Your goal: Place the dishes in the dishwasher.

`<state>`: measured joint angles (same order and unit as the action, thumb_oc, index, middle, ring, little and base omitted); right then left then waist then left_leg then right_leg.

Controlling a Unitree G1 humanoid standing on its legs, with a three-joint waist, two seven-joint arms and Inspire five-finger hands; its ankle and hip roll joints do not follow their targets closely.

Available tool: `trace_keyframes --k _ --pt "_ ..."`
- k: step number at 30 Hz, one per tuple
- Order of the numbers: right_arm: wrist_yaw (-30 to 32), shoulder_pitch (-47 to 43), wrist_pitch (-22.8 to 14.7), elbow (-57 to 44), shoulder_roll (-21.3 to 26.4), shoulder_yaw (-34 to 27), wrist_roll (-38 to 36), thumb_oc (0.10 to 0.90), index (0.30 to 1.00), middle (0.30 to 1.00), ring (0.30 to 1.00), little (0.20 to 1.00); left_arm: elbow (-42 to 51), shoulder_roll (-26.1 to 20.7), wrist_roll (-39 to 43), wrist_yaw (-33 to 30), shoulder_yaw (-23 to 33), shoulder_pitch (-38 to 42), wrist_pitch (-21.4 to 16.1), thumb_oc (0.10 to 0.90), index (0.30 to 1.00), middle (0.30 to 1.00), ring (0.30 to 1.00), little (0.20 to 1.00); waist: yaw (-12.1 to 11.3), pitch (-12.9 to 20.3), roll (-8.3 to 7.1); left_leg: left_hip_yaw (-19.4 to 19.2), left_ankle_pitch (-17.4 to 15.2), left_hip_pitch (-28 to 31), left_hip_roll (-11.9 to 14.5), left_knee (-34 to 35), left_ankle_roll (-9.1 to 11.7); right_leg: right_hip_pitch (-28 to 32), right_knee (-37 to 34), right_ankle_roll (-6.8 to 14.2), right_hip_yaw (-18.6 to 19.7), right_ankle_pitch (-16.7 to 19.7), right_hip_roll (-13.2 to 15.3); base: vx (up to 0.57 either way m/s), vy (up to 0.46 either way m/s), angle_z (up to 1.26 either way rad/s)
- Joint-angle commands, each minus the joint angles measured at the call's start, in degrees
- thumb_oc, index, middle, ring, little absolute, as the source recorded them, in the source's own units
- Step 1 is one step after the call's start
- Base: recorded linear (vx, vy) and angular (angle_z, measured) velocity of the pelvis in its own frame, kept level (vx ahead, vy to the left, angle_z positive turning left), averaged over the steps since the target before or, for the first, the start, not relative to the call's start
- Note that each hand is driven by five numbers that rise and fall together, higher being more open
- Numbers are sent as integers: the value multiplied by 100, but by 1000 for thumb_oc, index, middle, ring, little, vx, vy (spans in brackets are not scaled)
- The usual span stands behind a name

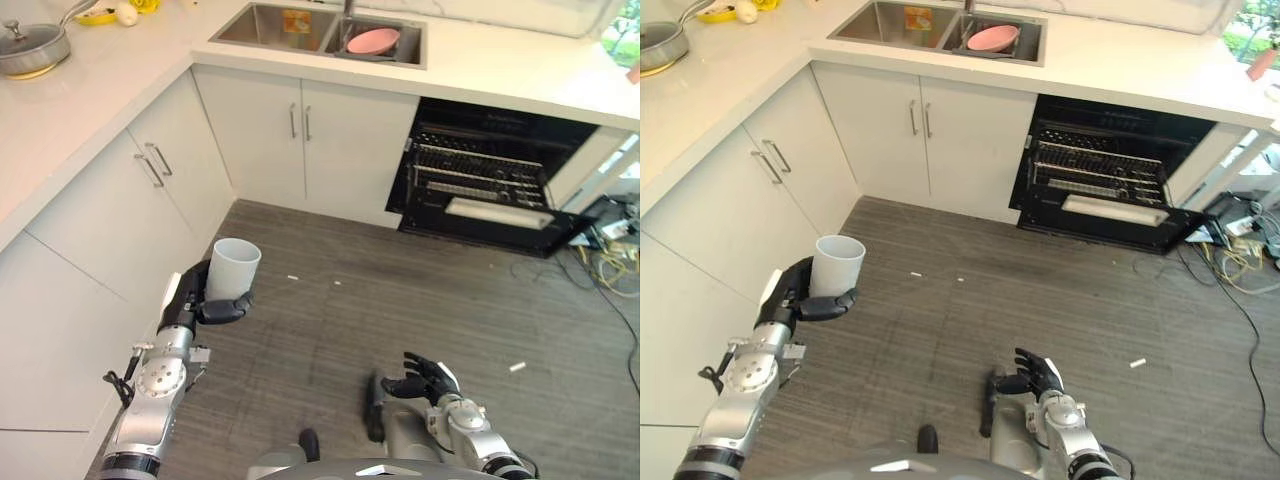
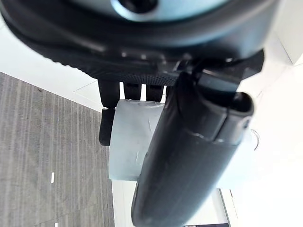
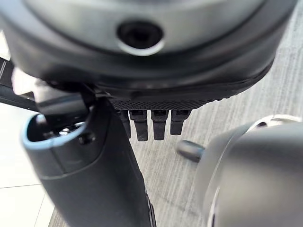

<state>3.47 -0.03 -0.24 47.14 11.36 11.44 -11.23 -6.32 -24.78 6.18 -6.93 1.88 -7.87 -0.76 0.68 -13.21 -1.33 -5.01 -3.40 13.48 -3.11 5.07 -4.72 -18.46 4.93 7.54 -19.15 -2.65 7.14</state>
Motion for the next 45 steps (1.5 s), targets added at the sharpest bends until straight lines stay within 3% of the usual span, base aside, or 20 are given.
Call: trace_keyframes --k 1,4,6,9,10,13,14,15,16,19,21,24,26,30,32,33,35,40,43,45 --pt "47 -212 -235 246 294 -84 182 800 900 900 900 900 781 -328 -208 92 -94 148 -563 400 300 300 300 300 -172 382 -182 -223 -647 -303 156 -928 522 1244 -418 19 -1067 445 4 614 122 2" --pt "80 -77 -246 305 380 -183 74 800 900 900 900 900 794 -218 -183 148 -194 118 -567 400 300 300 300 300 -97 547 -176 -201 -555 -374 314 -2141 870 1593 -379 -218 -911 412 -103 519 35 4" --pt "118 -28 -238 267 441 -147 1 800 900 900 900 900 781 -233 -100 150 -264 97 -564 400 300 300 300 300 -60 537 -153 -256 -23 -818 599 -3527 1244 1888 -432 -518 -789 191 -296 322 -29 78" --pt "209 -66 -249 186 542 -194 -80 800 900 900 900 900 755 -257 -21 60 -268 117 -565 400 300 300 300 300 -123 418 -200 -95 294 -1414 613 -4623 1295 2156 -578 -648 -649 106 -362 204 25 -20" --pt "251 -74 -244 197 544 -210 -170 800 900 900 900 900 735 -238 53 37 -286 112 -543 400 300 300 300 300 -166 336 -157 -139 44 -1669 896 -4223 1125 2365 -648 -592 -493 39 -402 375 170 -78" --pt "265 -93 -276 68 583 -232 -165 800 900 900 900 900 693 -230 13 -11 -258 52 -554 400 300 300 300 300 -275 272 -226 104 -302 -1949 950 -3074 937 2509 -693 -403 -125 -12 -277 325 252 -60" --pt "265 -106 -275 70 616 -192 -114 800 900 900 900 900 696 -239 -13 -41 -233 16 -564 400 300 300 300 300 -375 244 -199 483 -229 -2024 793 -2598 955 2540 -684 -366 90 -30 -319 177 184 -66" --pt "265 -108 -275 69 618 -195 -113 800 900 900 900 900 695 -237 -14 -42 -235 19 -565 400 300 300 300 300 -376 248 -216 473 -172 -2010 771 -2534 949 2524 -682 -365 90 -14 -295 255 262 -107" --pt "311 -124 -276 95 660 -143 23 800 900 900 900 900 672 -246 -33 -110 -222 -29 -570 400 300 300 300 300 -508 216 -95 1184 171 -2028 661 -1773 1062 2625 -650 -328 397 -72 -387 196 227 -117" --pt "287 -110 -296 66 679 -135 97 800 900 900 900 900 684 -190 -66 -136 -207 -61 -591 400 300 300 300 300 -499 227 -43 1329 279 -1980 574 -1663 1109 2659 -516 -317 583 -143 -355 166 220 -123" --pt "270 -15 -283 -23 656 -213 93 800 900 900 900 900 670 -144 3 -51 -286 -33 -585 400 300 300 300 300 -409 290 37 1029 291 -1712 735 -1271 1053 2633 -339 -267 608 -244 -316 137 273 -73" --pt "291 116 -272 -60 581 -374 50 800 900 900 900 900 660 -211 17 90 -432 60 -570 400 300 300 300 300 -271 367 41 826 283 -1491 660 -1045 948 2566 -101 -141 625 -310 -169 104 219 -40" --pt "341 26 -259 -218 572 -464 88 800 900 900 900 900 731 -264 71 130 -496 164 -568 400 300 300 300 300 -279 340 104 474 82 -1338 574 -1059 701 2203 501 21 768 -376 27 60 313 -49" --pt "437 -123 -271 -597 608 -605 139 800 900 900 900 900 801 -247 66 156 -522 198 -580 400 300 300 300 300 -309 265 163 11 -143 -1185 576 -1163 474 1777 1236 204 667 -283 287 17 176 -130" --pt "489 -163 -286 -940 662 -705 198 800 900 900 900 900 779 -217 66 167 -556 242 -590 400 300 300 300 300 -288 236 182 -324 -243 -985 581 -1066 399 1553 1490 316 310 -9 585 45 131 -90" --pt "508 -165 -290 -1336 726 -784 269 800 900 900 900 900 790 -181 85 164 -520 236 -595 400 300 300 300 300 -246 281 189 -630 -304 -783 590 -868 408 1501 1181 307 -122 155 836 95 14 -128" --pt "552 -202 -347 -1775 843 -882 314 800 900 900 900 900 839 -168 149 117 -396 214 -620 400 300 300 300 300 -209 284 185 -838 -341 -635 649 -739 463 1328 776 291 -454 383 988 124 -51 -121" --pt "558 -110 -444 -2879 971 -1096 349 800 900 900 900 900 806 -108 189 56 -253 266 -654 400 300 300 300 300 -104 307 214 -930 -556 -362 700 -648 543 1207 332 426 -594 579 1002 181 -54 -57" --pt "509 210 -585 -3751 946 -1326 225 800 900 900 900 900 732 -8 170 29 -246 308 -644 400 300 300 300 300 21 400 100 -996 -646 -281 697 -787 600 1415 -27 322 -581 678 889 177 -161 3" --pt "355 387 -771 -4450 975 -1426 5 800 900 900 900 900 753 91 191 34 -219 252 -671 400 300 300 300 300 83 505 92 -994 -763 -246 909 -1088 703 1662 -241 222 -507 610 611 251 -228 11"
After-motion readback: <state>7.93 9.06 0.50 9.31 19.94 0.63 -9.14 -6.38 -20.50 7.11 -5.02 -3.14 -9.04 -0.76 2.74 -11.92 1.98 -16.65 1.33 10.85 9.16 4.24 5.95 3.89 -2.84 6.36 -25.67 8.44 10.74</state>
